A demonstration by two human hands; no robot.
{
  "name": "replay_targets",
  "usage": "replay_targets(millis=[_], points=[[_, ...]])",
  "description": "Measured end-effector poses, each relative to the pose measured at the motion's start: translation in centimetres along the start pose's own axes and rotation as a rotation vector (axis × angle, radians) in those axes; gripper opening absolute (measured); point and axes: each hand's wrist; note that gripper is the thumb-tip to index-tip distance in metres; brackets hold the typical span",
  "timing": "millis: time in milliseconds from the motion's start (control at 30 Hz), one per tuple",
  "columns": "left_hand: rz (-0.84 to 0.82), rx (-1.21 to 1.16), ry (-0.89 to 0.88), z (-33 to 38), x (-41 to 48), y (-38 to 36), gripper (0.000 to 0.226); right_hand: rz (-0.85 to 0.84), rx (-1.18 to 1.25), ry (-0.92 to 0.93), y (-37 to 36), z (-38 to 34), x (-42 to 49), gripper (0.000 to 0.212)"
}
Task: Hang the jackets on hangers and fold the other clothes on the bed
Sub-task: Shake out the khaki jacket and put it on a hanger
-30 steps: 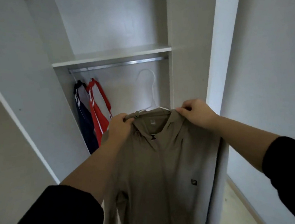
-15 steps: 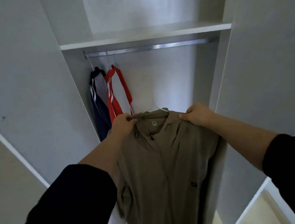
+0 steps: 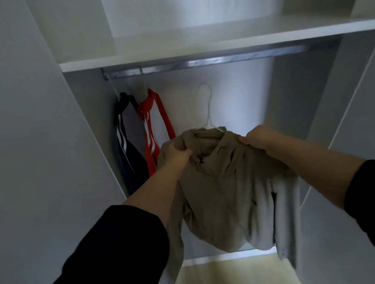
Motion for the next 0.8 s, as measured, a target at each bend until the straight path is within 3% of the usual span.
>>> replay_targets(millis=[67, 133, 233, 367, 800], points=[[-0.135, -0.271, 0.296, 0.7, 1.1, -0.6, 0.027, 0.028, 0.076, -0.043, 0.3, -1.5, 1.4, 0.041], [-0.239, -0.417, 0.389, 1.2, 2.6, -1.1, 0.028, 0.079, 0.113, -0.062, 0.4, -2.6, 3.0, 0.037], [-0.285, -0.49, 0.342, 2.1, 5.4, -0.9, 0.035, 0.11, 0.167, -0.095, 0.1, -4.2, 5.6, 0.032], [-0.343, -0.388, 0.201, 3.2, 9.4, 0.4, 0.039, 0.098, 0.282, -0.105, -0.6, -6.4, 8.9, 0.028], [-0.181, -0.29, -0.028, 4.2, 18.1, 2.4, 0.034, 0.124, 0.608, 0.113, -5.8, -14.2, 17.4, 0.035]])
Point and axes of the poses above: each hand's wrist, its own x-axis towards the middle knuckle, its own y-axis out of the back of the hand, z = x × y, and after that the axes turned 1 degree about -z, right-handed
